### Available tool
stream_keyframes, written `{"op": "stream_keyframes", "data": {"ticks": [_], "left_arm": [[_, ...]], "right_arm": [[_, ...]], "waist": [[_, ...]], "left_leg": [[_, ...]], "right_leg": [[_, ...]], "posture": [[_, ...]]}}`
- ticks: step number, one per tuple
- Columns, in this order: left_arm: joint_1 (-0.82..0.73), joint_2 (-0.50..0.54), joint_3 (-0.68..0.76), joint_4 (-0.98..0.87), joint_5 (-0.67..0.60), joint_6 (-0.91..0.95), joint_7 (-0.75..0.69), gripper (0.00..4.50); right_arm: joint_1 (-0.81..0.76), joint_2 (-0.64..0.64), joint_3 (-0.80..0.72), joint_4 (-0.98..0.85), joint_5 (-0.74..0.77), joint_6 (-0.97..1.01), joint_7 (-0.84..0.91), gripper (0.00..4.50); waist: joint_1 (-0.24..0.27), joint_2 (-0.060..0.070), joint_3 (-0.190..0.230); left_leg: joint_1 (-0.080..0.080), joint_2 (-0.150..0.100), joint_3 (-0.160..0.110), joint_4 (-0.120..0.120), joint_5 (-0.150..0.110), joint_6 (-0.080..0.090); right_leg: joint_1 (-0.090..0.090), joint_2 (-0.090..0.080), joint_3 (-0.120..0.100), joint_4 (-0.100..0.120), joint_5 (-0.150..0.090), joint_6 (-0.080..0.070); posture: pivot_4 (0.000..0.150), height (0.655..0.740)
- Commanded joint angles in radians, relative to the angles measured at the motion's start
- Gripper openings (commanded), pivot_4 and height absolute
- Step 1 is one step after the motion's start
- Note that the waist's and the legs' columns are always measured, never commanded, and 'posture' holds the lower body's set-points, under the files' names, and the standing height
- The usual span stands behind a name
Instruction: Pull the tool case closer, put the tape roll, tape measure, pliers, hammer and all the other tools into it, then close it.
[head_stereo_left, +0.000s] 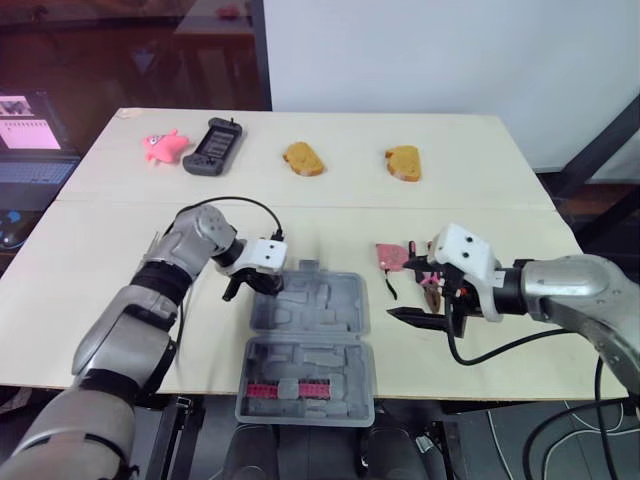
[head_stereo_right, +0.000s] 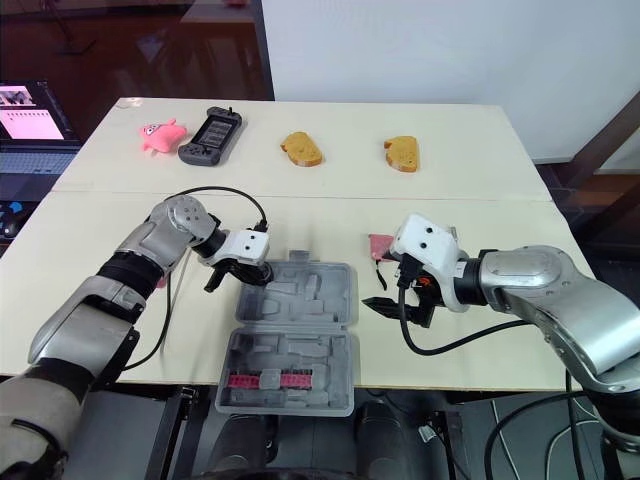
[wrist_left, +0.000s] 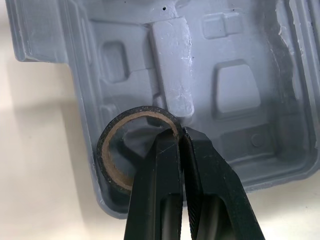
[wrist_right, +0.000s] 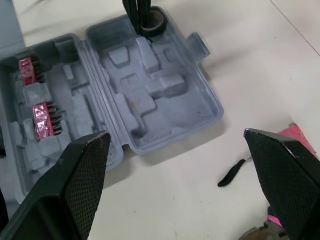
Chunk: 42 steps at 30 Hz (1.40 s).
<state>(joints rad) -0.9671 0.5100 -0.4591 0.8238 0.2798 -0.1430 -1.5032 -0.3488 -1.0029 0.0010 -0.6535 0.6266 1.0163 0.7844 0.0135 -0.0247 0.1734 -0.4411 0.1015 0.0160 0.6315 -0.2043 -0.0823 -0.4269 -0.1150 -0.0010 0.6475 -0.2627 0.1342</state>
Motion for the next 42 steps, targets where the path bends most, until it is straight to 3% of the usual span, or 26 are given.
{"op": "stream_keyframes", "data": {"ticks": [1,3,6,9,16,23,27,42], "left_arm": [[-0.029,0.005,-0.001,-0.014,-0.001,0.005,-0.024,0.01],[-0.028,0.005,0.001,-0.015,-0.003,0.015,-0.031,0.01],[-0.051,0.014,0.016,-0.006,-0.008,0.026,-0.034,1.05],[-0.079,0.028,0.032,-0.001,-0.014,0.050,-0.037,2.50],[-0.096,0.081,0.124,-0.081,-0.127,0.169,-0.104,2.50],[0.016,0.074,0.245,-0.181,-0.280,0.361,-0.070,2.50],[0.102,0.067,0.278,-0.179,-0.295,0.327,0.033,0.70],[0.237,-0.012,0.333,-0.141,-0.386,0.234,0.154,0.70]], "right_arm": [[0.001,-0.021,-0.031,-0.031,-0.010,-0.020,0.000,4.50],[0.000,-0.019,-0.028,-0.028,-0.017,-0.024,-0.002,4.50],[-0.012,-0.014,-0.013,-0.008,-0.039,-0.033,-0.005,4.50],[-0.015,-0.011,-0.012,-0.001,-0.042,-0.036,0.002,4.50],[-0.008,-0.005,-0.012,0.007,-0.044,-0.043,0.007,4.50],[-0.007,-0.001,-0.013,0.005,-0.039,-0.042,0.007,4.50],[-0.011,0.002,-0.012,0.002,-0.033,-0.037,0.006,4.50],[-0.032,0.005,-0.004,0.013,-0.032,-0.030,0.008,4.50]], "waist": [[0.000,0.000,0.000],[0.000,0.000,0.000],[0.000,0.000,0.000],[0.000,0.000,0.000],[-0.002,0.000,0.000],[-0.002,0.000,0.000],[-0.003,0.000,0.000],[-0.001,0.000,0.000]], "left_leg": [[0.000,0.000,0.000,0.000,0.000,0.000],[0.000,0.000,0.000,0.000,0.000,0.000],[0.000,0.000,0.000,0.000,0.000,0.000],[0.000,0.000,0.000,0.000,0.000,0.000],[0.000,0.000,0.000,0.000,0.000,0.000],[0.000,0.000,0.000,0.000,0.000,0.000],[0.000,0.000,0.000,0.000,0.000,0.000],[0.000,0.000,0.000,0.001,0.000,0.000]], "right_leg": [[0.000,0.000,0.000,0.000,0.000,0.000],[0.000,0.000,0.000,0.000,0.000,0.000],[0.000,0.000,0.000,0.000,0.000,0.000],[0.000,0.000,0.000,0.000,0.000,0.000],[0.000,0.000,0.000,0.000,0.000,0.000],[0.000,0.000,0.000,0.001,0.000,0.000],[0.000,0.000,0.000,0.001,0.000,0.000],[0.000,0.000,0.000,0.001,0.000,0.000]], "posture": [[0.150,0.7207],[0.150,0.7207],[0.150,0.7207],[0.150,0.7207],[0.150,0.7207],[0.150,0.7207],[0.150,0.7207],[0.150,0.7207]]}}
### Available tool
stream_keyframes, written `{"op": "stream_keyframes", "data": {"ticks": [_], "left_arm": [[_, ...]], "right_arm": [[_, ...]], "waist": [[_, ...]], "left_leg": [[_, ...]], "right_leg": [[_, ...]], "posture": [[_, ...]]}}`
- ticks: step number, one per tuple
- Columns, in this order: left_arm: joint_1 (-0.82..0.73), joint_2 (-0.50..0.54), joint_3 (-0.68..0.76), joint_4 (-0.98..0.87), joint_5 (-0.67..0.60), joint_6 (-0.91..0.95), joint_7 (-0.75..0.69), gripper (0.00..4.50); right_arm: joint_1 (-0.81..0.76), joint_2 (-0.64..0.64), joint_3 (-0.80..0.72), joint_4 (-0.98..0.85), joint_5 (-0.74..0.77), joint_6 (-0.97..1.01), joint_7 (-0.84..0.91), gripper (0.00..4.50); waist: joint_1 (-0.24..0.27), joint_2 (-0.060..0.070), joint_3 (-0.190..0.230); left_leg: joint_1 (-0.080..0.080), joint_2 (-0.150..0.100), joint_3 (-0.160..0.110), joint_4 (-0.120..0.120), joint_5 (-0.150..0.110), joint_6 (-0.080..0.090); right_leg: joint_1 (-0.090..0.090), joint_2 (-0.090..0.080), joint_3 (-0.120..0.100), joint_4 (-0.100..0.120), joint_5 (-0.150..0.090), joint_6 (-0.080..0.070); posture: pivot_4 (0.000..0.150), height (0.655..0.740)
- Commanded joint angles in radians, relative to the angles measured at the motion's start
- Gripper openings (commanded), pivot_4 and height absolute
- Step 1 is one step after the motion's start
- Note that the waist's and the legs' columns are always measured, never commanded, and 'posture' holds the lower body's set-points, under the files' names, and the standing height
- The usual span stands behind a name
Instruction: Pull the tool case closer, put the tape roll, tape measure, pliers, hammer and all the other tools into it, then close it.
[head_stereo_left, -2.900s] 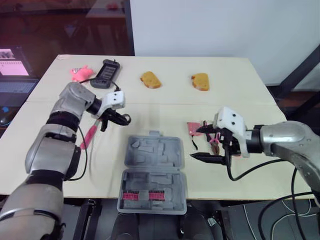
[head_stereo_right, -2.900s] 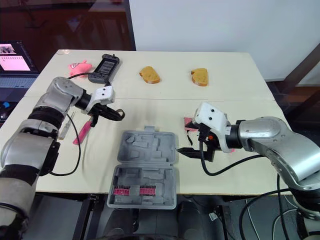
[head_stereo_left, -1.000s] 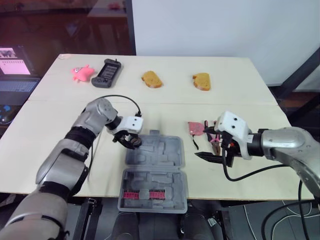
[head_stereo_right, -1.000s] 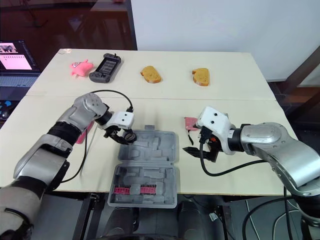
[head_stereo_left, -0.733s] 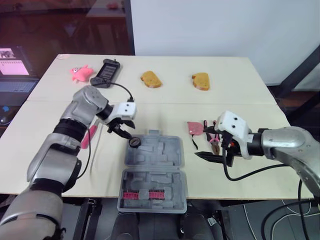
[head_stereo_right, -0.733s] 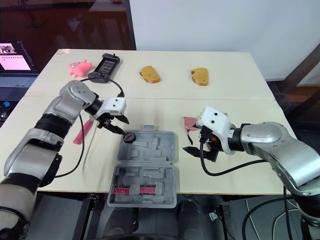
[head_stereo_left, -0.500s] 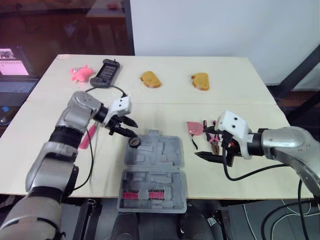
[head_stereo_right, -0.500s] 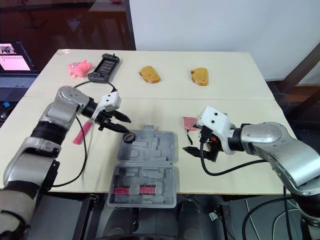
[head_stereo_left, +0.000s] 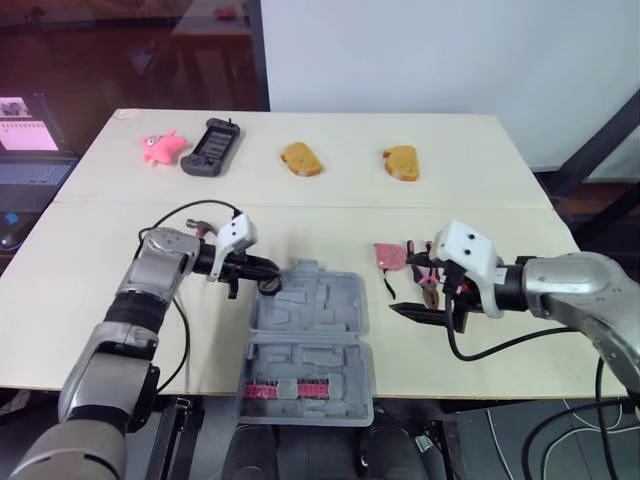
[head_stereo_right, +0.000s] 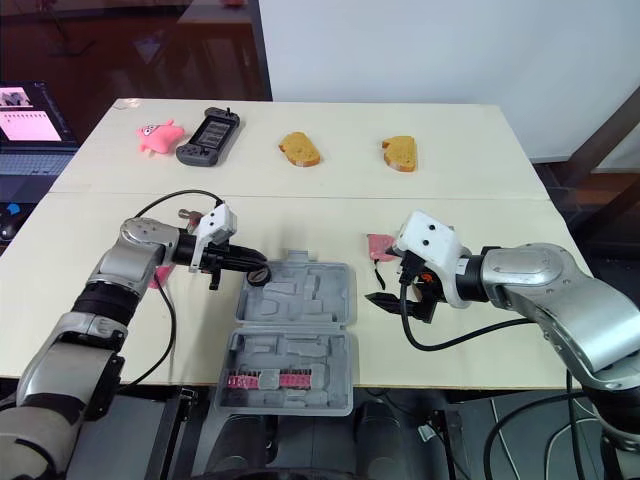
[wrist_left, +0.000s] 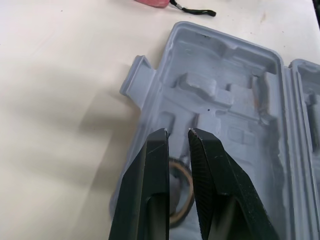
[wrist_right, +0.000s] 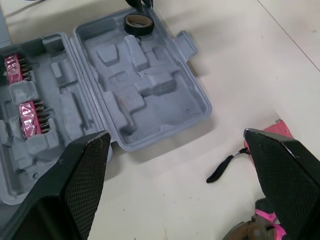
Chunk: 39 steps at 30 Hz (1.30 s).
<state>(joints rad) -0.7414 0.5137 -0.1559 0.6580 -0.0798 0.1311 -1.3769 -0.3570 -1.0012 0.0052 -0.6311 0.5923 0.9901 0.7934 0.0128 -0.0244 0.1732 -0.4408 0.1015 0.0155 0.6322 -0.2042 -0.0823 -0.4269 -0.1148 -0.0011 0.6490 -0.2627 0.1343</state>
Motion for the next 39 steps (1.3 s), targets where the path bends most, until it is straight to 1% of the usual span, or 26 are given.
{"op": "stream_keyframes", "data": {"ticks": [1,3,6,10,13,18,23,25,27,28,29,30,31,33,35,36,39], "left_arm": [[0.019,-0.022,0.030,0.041,-0.024,-0.056,0.032,0.70],[0.033,-0.025,0.023,0.079,-0.005,-0.098,0.050,0.70],[0.061,-0.025,0.005,0.158,0.038,-0.209,0.089,0.70],[0.093,-0.041,-0.012,0.229,0.063,-0.295,0.101,0.70],[0.099,-0.050,-0.014,0.258,0.069,-0.330,0.110,0.70],[0.088,-0.055,0.001,0.250,0.045,-0.317,0.096,0.70],[0.049,-0.012,0.080,0.078,-0.074,-0.103,0.047,0.70],[0.062,0.034,0.085,-0.007,-0.074,-0.056,0.044,0.70],[0.090,0.074,0.086,-0.071,-0.070,-0.041,0.042,0.70],[0.102,0.118,0.115,-0.093,-0.086,-0.022,0.043,0.70],[0.117,0.160,0.144,-0.110,-0.100,-0.011,0.044,1.27],[0.129,0.198,0.174,-0.120,-0.114,0.002,0.046,1.54],[0.143,0.234,0.209,-0.124,-0.132,0.014,0.052,2.00],[0.186,0.299,0.270,-0.127,-0.158,0.007,0.060,3.08],[0.230,0.342,0.317,-0.132,-0.179,-0.004,0.068,4.15],[0.261,0.368,0.352,-0.120,-0.190,-0.017,0.073,4.47],[0.352,0.424,0.468,-0.047,-0.213,-0.075,0.122,4.47]], "right_arm": [[-0.025,0.004,-0.007,-0.009,0.002,-0.003,-0.002,4.50],[-0.027,0.004,-0.007,-0.009,0.003,-0.001,-0.004,4.50],[-0.026,0.004,-0.009,-0.012,0.004,0.001,-0.006,4.50],[-0.023,0.003,-0.014,-0.015,0.006,0.004,-0.009,4.50],[-0.020,0.000,-0.019,-0.017,0.010,0.006,-0.008,4.50],[-0.016,-0.002,-0.023,-0.015,0.012,0.004,-0.004,4.50],[0.021,0.010,-0.046,0.010,0.004,-0.047,0.010,4.50],[0.062,0.004,-0.061,0.017,-0.006,-0.082,0.019,4.50],[0.109,-0.023,-0.052,0.015,-0.064,-0.153,0.027,4.50],[0.132,-0.013,-0.068,0.044,-0.072,-0.182,0.031,4.50],[0.152,0.009,-0.097,0.073,-0.062,-0.199,0.032,4.50],[0.174,0.020,-0.121,0.102,-0.059,-0.219,0.039,4.50],[0.210,0.016,-0.139,0.135,-0.070,-0.257,0.063,4.50],[0.297,0.016,-0.186,0.196,-0.093,-0.348,0.112,4.50],[0.359,0.040,-0.238,0.244,-0.091,-0.418,0.141,4.50],[0.399,0.053,-0.268,0.280,-0.099,-0.470,0.158,4.50],[0.495,0.093,-0.341,0.401,-0.160,-0.641,0.175,4.50]], "waist": [[0.000,0.000,0.000],[-0.001,0.000,0.000],[-0.001,0.000,0.000],[0.002,0.001,-0.001],[0.001,0.001,-0.001],[0.001,0.003,-0.002],[0.000,0.002,-0.002],[0.000,0.002,-0.002],[-0.002,0.002,-0.002],[-0.003,0.003,-0.002],[-0.005,0.003,-0.002],[-0.007,0.002,-0.002],[-0.009,0.002,-0.002],[-0.006,0.002,-0.002],[-0.001,0.002,-0.002],[0.001,0.002,-0.002],[0.002,0.002,-0.002]], "left_leg": [[0.000,0.000,0.000,0.000,0.000,0.000],[0.000,0.000,0.000,0.000,0.000,0.000],[0.001,0.000,0.000,0.000,0.000,0.000],[0.001,0.000,0.000,0.000,0.000,0.000],[0.001,0.000,0.000,0.000,0.000,0.000],[0.002,0.000,0.000,0.000,0.000,0.000],[0.002,0.000,0.000,0.000,0.000,0.000],[0.002,0.000,0.000,0.000,0.000,0.000],[0.002,0.000,0.000,0.000,0.000,0.000],[0.002,0.000,0.000,-0.001,0.000,0.000],[0.002,0.000,0.000,-0.001,0.000,0.000],[0.003,0.000,0.000,-0.001,0.000,0.000],[0.003,0.000,0.000,-0.001,0.000,0.000],[0.003,0.000,0.000,-0.002,0.000,0.000],[0.003,0.000,0.000,-0.002,0.000,0.000],[0.003,0.000,0.000,-0.001,0.000,0.000],[0.003,0.000,0.000,-0.001,0.000,0.000]], "right_leg": [[0.000,0.000,0.000,0.000,0.000,0.000],[0.000,0.000,0.000,0.000,0.000,0.000],[0.000,0.000,0.000,0.000,0.000,0.000],[0.000,0.000,0.000,0.000,0.000,0.000],[0.001,0.000,0.000,0.000,0.000,0.000],[0.002,0.000,0.000,0.000,0.000,0.000],[0.002,0.000,0.000,0.000,0.000,0.000],[0.002,0.000,0.000,0.000,0.000,0.000],[0.002,0.000,0.000,0.000,0.000,0.000],[0.002,0.000,0.000,0.000,0.000,0.000],[0.002,0.000,0.000,0.000,0.000,0.000],[0.002,0.000,0.000,0.000,0.000,0.000],[0.002,0.000,0.000,0.000,0.000,0.000],[0.002,0.001,0.000,0.000,0.000,0.000],[0.002,0.000,0.000,-0.001,0.000,0.000],[0.002,0.000,0.000,-0.001,0.000,0.000],[0.003,0.000,0.000,-0.001,0.000,0.000]], "posture": [[0.150,0.7207],[0.150,0.7207],[0.150,0.7207],[0.150,0.7207],[0.150,0.7207],[0.150,0.7207],[0.150,0.7207],[0.150,0.7207],[0.150,0.7207],[0.150,0.7207],[0.150,0.7207],[0.150,0.7207],[0.150,0.7207],[0.150,0.7207],[0.150,0.7207],[0.150,0.7207],[0.150,0.7207]]}}
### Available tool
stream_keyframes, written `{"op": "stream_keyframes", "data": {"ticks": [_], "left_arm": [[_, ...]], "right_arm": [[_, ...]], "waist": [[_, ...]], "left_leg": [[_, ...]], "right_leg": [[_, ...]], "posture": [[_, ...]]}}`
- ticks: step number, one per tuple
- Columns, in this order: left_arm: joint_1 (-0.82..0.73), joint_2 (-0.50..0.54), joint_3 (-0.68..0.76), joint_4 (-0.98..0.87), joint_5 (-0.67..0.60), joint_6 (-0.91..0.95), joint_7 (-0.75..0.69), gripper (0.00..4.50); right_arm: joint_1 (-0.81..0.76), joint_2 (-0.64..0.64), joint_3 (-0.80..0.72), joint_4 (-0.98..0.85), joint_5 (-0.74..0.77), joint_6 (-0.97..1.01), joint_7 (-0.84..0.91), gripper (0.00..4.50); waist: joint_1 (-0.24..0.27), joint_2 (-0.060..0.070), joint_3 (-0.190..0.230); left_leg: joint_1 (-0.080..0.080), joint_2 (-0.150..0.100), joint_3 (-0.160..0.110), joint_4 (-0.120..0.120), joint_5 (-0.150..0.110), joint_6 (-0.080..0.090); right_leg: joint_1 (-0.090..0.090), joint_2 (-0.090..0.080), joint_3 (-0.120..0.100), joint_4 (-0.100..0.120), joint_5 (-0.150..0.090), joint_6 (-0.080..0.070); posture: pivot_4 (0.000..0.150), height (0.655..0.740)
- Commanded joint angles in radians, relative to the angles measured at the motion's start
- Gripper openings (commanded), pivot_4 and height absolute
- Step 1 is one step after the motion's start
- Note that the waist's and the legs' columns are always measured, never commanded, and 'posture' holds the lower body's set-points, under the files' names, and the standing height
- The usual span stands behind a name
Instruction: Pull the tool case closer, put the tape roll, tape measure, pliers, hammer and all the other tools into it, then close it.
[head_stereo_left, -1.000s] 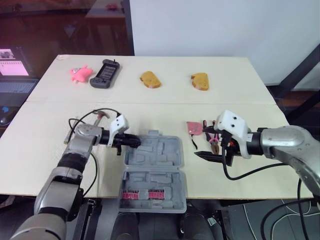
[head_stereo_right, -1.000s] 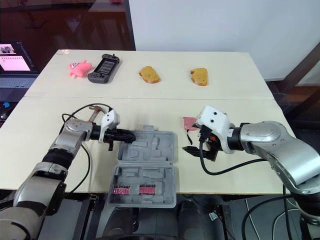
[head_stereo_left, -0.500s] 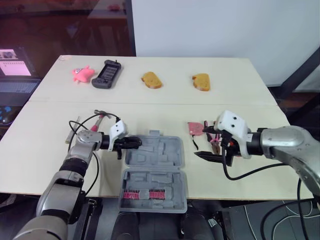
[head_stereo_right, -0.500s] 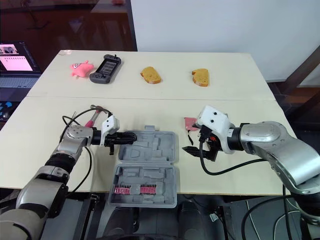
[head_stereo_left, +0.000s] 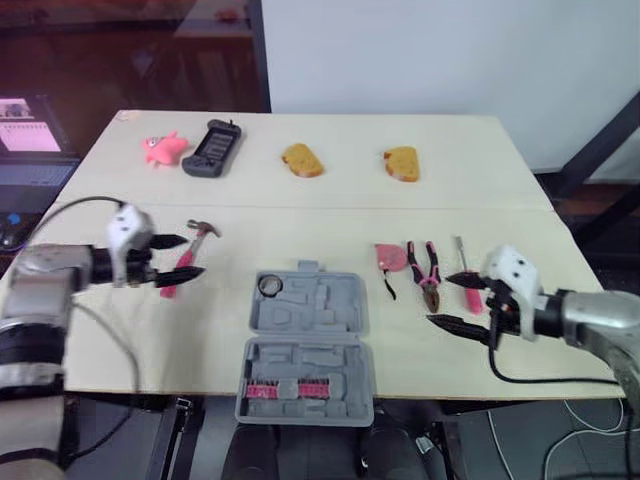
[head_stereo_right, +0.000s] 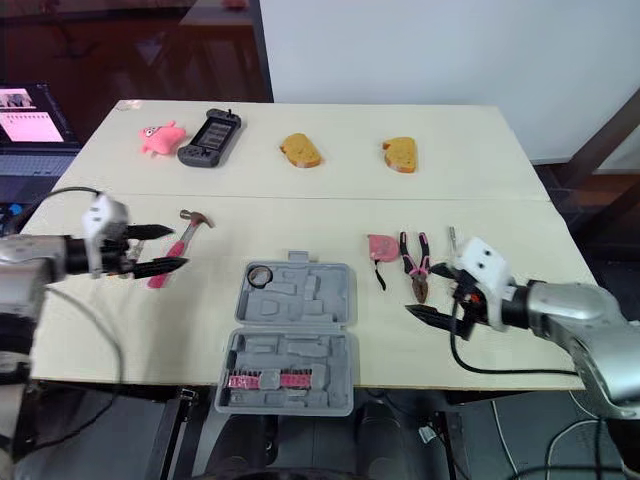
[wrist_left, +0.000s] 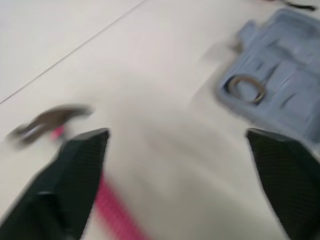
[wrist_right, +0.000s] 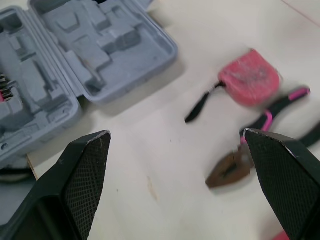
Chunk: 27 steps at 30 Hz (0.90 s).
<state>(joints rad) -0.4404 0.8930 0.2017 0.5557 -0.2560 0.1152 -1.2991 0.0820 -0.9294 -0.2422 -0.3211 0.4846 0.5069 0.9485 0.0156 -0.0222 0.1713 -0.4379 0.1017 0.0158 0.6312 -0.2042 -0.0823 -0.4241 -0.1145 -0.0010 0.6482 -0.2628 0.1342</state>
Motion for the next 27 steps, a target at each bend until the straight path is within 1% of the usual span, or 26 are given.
{"op": "stream_keyframes", "data": {"ticks": [1,4,7,10,13,17,20,25,27], "left_arm": [[0.089,0.059,0.146,0.099,-0.032,-0.102,0.073,4.47],[0.218,0.098,0.221,0.203,-0.028,-0.219,0.100,4.47],[0.284,0.110,0.302,0.263,-0.072,-0.248,0.123,4.47],[0.336,0.103,0.347,0.272,-0.099,-0.249,0.130,4.47],[0.368,0.098,0.355,0.271,-0.102,-0.262,0.124,4.47],[0.355,0.100,0.354,0.248,-0.116,-0.251,0.118,4.47],[0.332,0.085,0.326,0.146,-0.131,-0.205,0.118,4.47],[0.287,0.058,0.214,-0.178,-0.203,0.022,0.077,4.47],[0.252,0.061,0.137,-0.316,-0.223,0.109,0.056,4.47]], "right_arm": [[0.074,0.042,-0.124,0.135,-0.060,-0.210,0.018,4.50],[0.107,0.089,-0.198,0.235,-0.062,-0.314,0.014,4.50],[0.131,0.107,-0.238,0.306,-0.081,-0.379,0.007,4.50],[0.136,0.120,-0.268,0.358,-0.062,-0.401,0.016,4.50],[0.136,0.127,-0.258,0.407,-0.078,-0.433,0.026,4.50],[0.114,0.134,-0.257,0.412,-0.057,-0.423,0.021,4.50],[0.085,0.131,-0.247,0.364,-0.045,-0.391,0.002,4.50],[0.062,0.119,-0.209,0.169,-0.003,-0.220,-0.050,4.50],[0.065,0.116,-0.185,0.052,0.013,-0.141,-0.086,4.50]], "waist": [[-0.002,0.000,0.000],[-0.011,0.000,0.000],[-0.010,0.000,0.000],[-0.002,0.000,0.000],[0.000,0.000,0.000],[-0.004,0.000,0.000],[-0.005,0.000,0.000],[-0.002,0.000,0.000],[-0.001,0.000,0.000]], "left_leg": [[0.000,0.000,0.000,0.000,0.000,0.000],[0.002,0.000,0.001,-0.002,0.000,0.000],[0.004,0.000,0.002,-0.004,0.000,0.000],[0.004,0.000,0.002,-0.004,0.000,-0.001],[0.005,0.000,0.002,-0.004,0.000,-0.001],[0.010,0.000,0.002,-0.005,0.000,-0.001],[0.012,0.000,0.002,-0.005,0.000,-0.001],[0.012,0.000,0.002,-0.005,0.000,-0.001],[0.012,0.000,0.002,-0.005,0.000,-0.001]], "right_leg": [[0.000,0.000,0.000,0.000,0.000,0.000],[0.000,0.000,0.000,0.000,0.000,0.000],[0.001,0.000,0.000,0.000,0.000,-0.001],[0.002,0.000,0.000,-0.001,-0.002,-0.004],[0.004,0.000,0.000,-0.001,-0.002,-0.004],[0.007,0.000,0.000,-0.001,-0.002,-0.004],[0.009,0.000,0.000,-0.001,-0.002,-0.004],[0.010,0.000,0.000,-0.001,-0.002,-0.004],[0.011,0.000,0.000,-0.001,-0.002,-0.004]], "posture": [[0.150,0.7207],[0.150,0.7207],[0.150,0.7207],[0.150,0.7207],[0.150,0.7207],[0.150,0.7207],[0.150,0.7207],[0.150,0.7207],[0.150,0.7207]]}}
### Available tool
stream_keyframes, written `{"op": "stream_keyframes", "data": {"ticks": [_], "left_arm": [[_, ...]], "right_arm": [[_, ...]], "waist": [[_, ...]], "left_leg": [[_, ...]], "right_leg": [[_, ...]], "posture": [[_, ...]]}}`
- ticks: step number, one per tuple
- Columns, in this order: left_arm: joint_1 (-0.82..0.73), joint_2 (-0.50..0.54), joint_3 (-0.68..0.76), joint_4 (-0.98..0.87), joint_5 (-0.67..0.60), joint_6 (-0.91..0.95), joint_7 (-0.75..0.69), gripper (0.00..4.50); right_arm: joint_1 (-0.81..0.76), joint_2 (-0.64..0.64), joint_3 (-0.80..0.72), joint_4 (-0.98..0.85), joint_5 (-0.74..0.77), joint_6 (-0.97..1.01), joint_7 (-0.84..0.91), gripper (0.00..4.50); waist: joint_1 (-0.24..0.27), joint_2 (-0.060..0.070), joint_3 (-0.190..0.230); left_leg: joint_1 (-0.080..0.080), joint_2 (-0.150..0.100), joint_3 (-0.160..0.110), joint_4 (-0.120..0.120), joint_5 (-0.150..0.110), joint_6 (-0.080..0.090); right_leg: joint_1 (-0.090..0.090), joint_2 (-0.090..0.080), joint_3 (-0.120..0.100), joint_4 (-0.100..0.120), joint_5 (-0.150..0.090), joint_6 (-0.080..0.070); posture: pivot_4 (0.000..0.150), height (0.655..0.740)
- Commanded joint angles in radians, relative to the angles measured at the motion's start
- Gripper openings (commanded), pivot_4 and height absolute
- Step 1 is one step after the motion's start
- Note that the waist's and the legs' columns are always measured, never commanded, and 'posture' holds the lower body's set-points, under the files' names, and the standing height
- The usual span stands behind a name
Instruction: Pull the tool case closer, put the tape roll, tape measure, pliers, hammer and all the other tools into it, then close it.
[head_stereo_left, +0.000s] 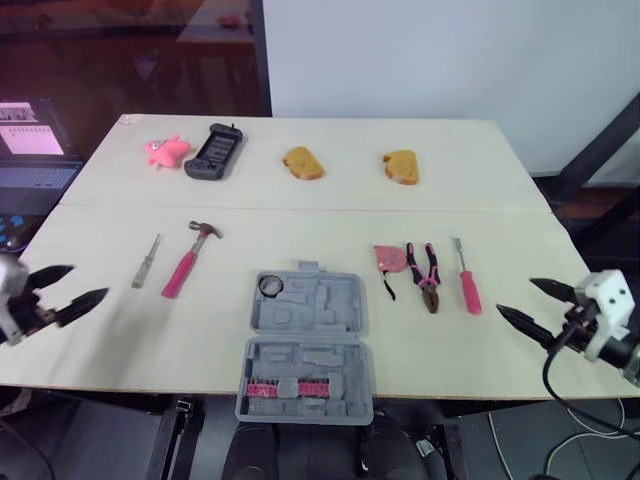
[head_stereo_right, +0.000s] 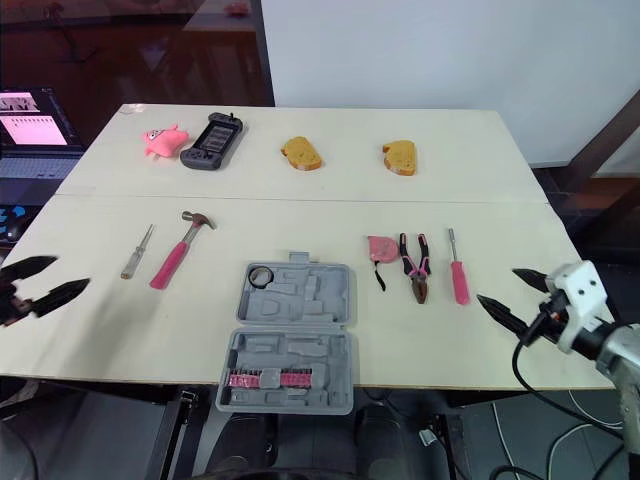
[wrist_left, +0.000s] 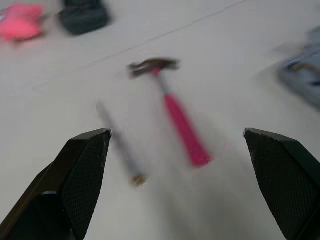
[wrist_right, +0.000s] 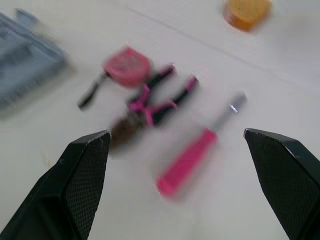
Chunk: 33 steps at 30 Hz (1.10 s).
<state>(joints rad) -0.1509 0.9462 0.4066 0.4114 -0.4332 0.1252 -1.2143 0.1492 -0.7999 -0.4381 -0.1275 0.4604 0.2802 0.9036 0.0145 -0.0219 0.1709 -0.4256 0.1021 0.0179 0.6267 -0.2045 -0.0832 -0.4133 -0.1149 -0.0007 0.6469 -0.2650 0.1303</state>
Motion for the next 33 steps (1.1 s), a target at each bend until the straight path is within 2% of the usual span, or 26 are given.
{"op": "stream_keyframes", "data": {"ticks": [1,5,13,21,24,30,33], "left_arm": [[-0.056,0.010,-0.091,-0.216,-0.054,0.135,-0.028,4.47],[-0.138,0.001,-0.212,-0.395,-0.068,0.242,-0.040,4.47],[-0.203,-0.029,-0.312,-0.560,-0.087,0.330,-0.043,4.47],[-0.143,-0.038,-0.286,-0.638,-0.104,0.369,-0.004,4.47],[-0.101,-0.064,-0.255,-0.701,-0.138,0.418,0.063,4.47],[-0.023,-0.075,-0.245,-0.773,-0.126,0.421,0.132,4.47],[-0.004,-0.073,-0.240,-0.784,-0.127,0.422,0.152,4.50]], "right_arm": [[-0.001,-0.012,0.021,-0.185,0.045,0.125,-0.059,4.50],[0.023,-0.001,0.080,-0.348,0.020,0.253,-0.160,4.50],[0.020,0.056,0.194,-0.473,-0.042,0.356,-0.314,4.50],[-0.156,0.100,0.415,-0.415,-0.143,0.496,-0.415,4.50],[-0.282,0.185,0.442,-0.324,-0.140,0.586,-0.480,4.50],[-0.388,0.320,0.472,-0.207,-0.158,0.618,-0.554,4.50],[-0.408,0.373,0.489,-0.157,-0.176,0.612,-0.578,3.69]], "waist": [[-0.001,0.000,0.000],[-0.001,0.000,0.000],[-0.004,0.000,0.000],[-0.002,0.000,0.000],[-0.004,0.000,0.001],[-0.003,0.000,0.001],[-0.002,0.000,0.001]], "left_leg": [[0.000,0.000,0.000,0.000,0.000,0.000],[0.000,0.000,0.000,0.000,0.000,0.000],[0.000,0.000,-0.001,0.001,0.000,0.000],[-0.001,0.000,-0.001,0.001,0.000,0.001],[-0.001,0.000,-0.001,0.002,0.000,0.001],[-0.001,0.000,-0.001,0.001,0.000,0.001],[-0.001,0.000,-0.001,0.001,0.000,0.001]], "right_leg": [[0.000,0.000,0.000,0.000,0.000,0.000],[0.000,0.000,0.000,0.000,0.000,0.000],[0.000,0.000,0.001,0.000,0.000,0.000],[-0.001,0.000,0.001,0.000,0.000,-0.001],[0.000,0.000,0.001,-0.001,0.000,-0.001],[-0.001,0.000,0.001,-0.001,0.000,-0.001],[-0.001,0.000,0.001,-0.001,0.000,-0.001]], "posture": [[0.150,0.7207],[0.150,0.7207],[0.150,0.7207],[0.150,0.7207],[0.150,0.7207],[0.150,0.7207],[0.150,0.7207]]}}
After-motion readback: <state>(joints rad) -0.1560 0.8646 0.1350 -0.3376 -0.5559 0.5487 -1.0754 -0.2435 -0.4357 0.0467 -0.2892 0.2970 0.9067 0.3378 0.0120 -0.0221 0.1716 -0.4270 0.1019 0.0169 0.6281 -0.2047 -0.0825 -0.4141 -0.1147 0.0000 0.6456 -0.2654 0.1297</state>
